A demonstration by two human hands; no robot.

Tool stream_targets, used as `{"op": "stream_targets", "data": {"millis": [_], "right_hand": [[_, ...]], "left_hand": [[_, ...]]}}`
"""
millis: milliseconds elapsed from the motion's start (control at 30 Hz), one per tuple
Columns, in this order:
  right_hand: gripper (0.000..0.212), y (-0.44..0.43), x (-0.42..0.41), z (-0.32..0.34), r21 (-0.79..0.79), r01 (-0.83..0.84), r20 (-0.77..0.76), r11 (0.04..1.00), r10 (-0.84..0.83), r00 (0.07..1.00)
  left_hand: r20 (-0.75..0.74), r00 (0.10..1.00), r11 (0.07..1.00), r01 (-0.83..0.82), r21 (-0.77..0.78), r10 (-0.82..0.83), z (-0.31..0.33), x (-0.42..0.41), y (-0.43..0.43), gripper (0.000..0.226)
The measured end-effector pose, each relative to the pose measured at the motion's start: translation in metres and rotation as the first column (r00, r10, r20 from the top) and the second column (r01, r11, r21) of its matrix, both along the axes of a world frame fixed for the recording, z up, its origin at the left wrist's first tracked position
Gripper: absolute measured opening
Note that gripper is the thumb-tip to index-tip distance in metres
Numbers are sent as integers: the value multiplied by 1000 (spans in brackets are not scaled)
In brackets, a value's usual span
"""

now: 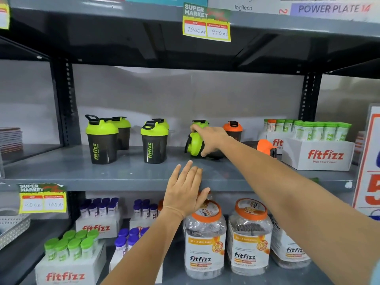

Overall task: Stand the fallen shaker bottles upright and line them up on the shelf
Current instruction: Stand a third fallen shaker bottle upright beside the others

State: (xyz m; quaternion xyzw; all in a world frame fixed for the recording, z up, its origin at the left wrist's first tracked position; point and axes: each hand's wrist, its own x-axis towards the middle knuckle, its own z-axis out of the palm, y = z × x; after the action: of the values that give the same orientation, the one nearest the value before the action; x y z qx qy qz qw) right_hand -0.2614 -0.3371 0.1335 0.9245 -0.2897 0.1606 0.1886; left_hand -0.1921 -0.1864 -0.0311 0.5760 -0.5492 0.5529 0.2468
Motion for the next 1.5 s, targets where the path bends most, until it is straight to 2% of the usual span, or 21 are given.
{"op": "stream_targets", "data": {"millis": [67,167,233,300,467,600,733,867,967,1067,1300,1500], "right_hand": [[86,1,-3,1,77,-14,181,997,0,983],[90,4,-3,5,255,-42,452,966,-80,889],[98,5,-3,8,361,-43,535,932,-169,828],[107,5,-3,8,432,-28,554,901,-241,797],[117,8,-2,-3,448,-2,560,894,-279,780],[121,9,-7,-1,439,58,491,897,-293,820],[119,18,-12,9,286,218,454,933,-332,827],[108,23,-7,23,109,264,480,958,-284,830],[87,25,4,35,57,324,396,944,-319,861],[73,28,12,40,78,352,313,933,-358,880],[51,31,9,44,101,304,298,947,-320,899],[47,30,2,54,203,261,262,944,-309,914]], "left_hand": [[1,1000,1000,1,-4,-1,0,0,0,53],[-3,1000,1000,7,-8,-7,0,-1,1,52],[-8,1000,1000,9,-5,-9,0,-1,1,52],[-15,1000,1000,7,3,-7,0,-1,1,52],[-23,1000,1000,7,14,-7,1,-2,2,52],[-27,1000,1000,15,13,-15,1,-1,2,51],[-36,999,1000,20,12,-20,0,-1,2,51],[-39,999,999,38,-7,-39,0,-2,2,49],[-42,998,999,45,-9,-46,0,-2,2,49],[-44,998,999,49,-5,-49,0,-2,1,49],[-51,996,998,68,-3,-68,0,-3,3,48],[-52,996,997,77,7,-77,1,-2,3,48]]}}
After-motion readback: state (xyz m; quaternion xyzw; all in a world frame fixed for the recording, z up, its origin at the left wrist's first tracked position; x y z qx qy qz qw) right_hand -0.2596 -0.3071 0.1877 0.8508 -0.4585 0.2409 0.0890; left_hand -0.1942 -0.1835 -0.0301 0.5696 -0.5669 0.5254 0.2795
